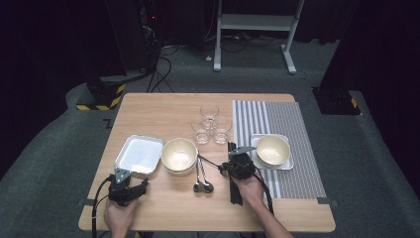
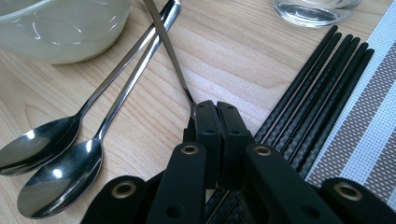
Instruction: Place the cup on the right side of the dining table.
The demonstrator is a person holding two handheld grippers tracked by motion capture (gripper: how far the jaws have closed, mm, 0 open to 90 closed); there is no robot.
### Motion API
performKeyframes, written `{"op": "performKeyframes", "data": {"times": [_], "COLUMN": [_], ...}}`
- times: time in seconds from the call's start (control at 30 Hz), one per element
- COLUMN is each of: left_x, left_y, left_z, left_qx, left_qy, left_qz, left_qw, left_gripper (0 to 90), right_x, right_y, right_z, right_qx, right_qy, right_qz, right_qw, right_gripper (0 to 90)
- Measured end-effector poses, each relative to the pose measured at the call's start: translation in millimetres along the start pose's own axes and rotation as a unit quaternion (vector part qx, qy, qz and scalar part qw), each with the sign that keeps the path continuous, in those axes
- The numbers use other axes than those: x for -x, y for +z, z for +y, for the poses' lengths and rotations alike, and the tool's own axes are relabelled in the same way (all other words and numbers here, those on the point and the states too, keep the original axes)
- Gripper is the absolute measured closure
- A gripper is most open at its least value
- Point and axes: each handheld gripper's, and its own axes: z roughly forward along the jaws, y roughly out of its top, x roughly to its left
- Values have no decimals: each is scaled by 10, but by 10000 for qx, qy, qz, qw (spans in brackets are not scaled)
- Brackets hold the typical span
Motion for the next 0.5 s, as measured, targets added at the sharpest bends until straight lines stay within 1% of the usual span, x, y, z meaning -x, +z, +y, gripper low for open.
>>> {"op": "performKeyframes", "data": {"times": [0.1,0.27,0.5], "left_x": [-1,-1,1], "left_y": [0,0,0], "left_z": [0,0,0], "left_qx": [2,0,-1], "left_qy": [-4,0,3], "left_qz": [-4,-6,1], "left_qw": [10000,10000,10000], "left_gripper": [268,266,267], "right_x": [3,3,7], "right_y": [-2,-4,-7], "right_z": [4,6,6], "right_qx": [23,37,23], "right_qy": [3,9,62], "right_qz": [-67,-108,-103], "right_qw": [10000,9999,9999], "right_gripper": [893,895,895]}}
